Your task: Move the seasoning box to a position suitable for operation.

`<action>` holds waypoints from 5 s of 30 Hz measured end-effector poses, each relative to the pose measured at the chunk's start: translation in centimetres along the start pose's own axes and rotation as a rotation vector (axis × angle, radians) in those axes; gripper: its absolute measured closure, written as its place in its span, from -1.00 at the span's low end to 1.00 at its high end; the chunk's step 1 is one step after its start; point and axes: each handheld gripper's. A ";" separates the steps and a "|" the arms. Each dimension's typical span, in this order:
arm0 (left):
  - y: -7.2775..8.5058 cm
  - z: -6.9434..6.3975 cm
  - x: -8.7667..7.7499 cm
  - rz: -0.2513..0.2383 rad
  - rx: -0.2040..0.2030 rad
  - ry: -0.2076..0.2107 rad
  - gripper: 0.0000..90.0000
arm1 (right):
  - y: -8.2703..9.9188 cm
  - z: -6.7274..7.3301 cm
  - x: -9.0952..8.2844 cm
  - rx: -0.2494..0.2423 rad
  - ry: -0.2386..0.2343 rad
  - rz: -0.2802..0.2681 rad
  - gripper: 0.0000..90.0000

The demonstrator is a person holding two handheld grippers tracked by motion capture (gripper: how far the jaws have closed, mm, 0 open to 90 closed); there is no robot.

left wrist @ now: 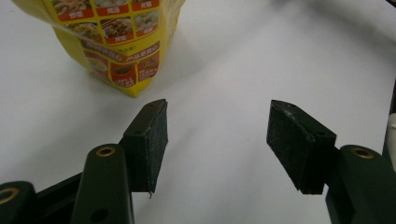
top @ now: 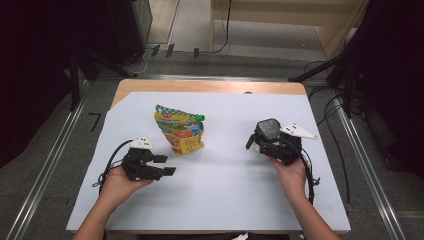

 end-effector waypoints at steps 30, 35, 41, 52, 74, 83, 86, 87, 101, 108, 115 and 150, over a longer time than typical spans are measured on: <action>-1.7 -1.3 1.6 0.035 0.068 0.041 -0.12 | 2.7 6.9 0.6 -0.115 -0.198 0.079 -0.64; -1.7 -1.5 1.7 0.042 0.075 0.043 -0.12 | 3.4 7.6 1.2 -0.156 -0.205 0.106 -0.64; -1.8 -1.7 2.0 0.046 0.081 0.047 -0.12 | 4.1 7.8 1.1 -0.195 -0.198 0.083 -0.65; -1.9 -2.1 2.4 0.045 0.079 0.060 -0.11 | 4.4 7.6 1.0 -0.210 -0.215 0.132 -0.70; -5.3 -5.1 3.6 0.059 0.172 0.111 -0.06 | 3.0 5.3 -2.9 -0.160 -0.341 0.247 -0.63; -7.6 -6.3 4.7 0.072 0.202 0.129 0.23 | 2.1 4.1 -5.3 -0.153 -0.325 0.223 -0.22; -8.0 -6.6 5.4 0.076 0.195 0.140 0.47 | 2.0 3.7 -5.7 -0.172 -0.319 0.211 0.06; -8.1 -6.6 5.6 0.086 0.187 0.156 0.56 | 1.9 3.6 -5.7 -0.175 -0.321 0.211 0.13; -8.1 -6.5 8.4 0.123 0.184 0.142 1.00 | 2.2 3.0 -5.3 -0.128 -0.328 0.284 1.00; -8.0 -6.9 9.3 0.113 0.194 0.137 1.00 | 2.4 3.1 -5.0 -0.130 -0.337 0.297 1.00; -7.9 -7.0 9.6 0.107 0.196 0.130 1.00 | 2.5 3.3 -4.5 -0.123 -0.339 0.310 1.00; -7.8 -9.9 11.4 0.063 0.178 0.170 1.00 | 1.8 2.8 -2.4 -0.104 -0.257 0.281 1.00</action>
Point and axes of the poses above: each handheld gripper's, and its own axes: x roughly forward along the jaws, y roughly out of its underside, z roughly to its left, and after that the axes turned 4 degrees about z, right-handed
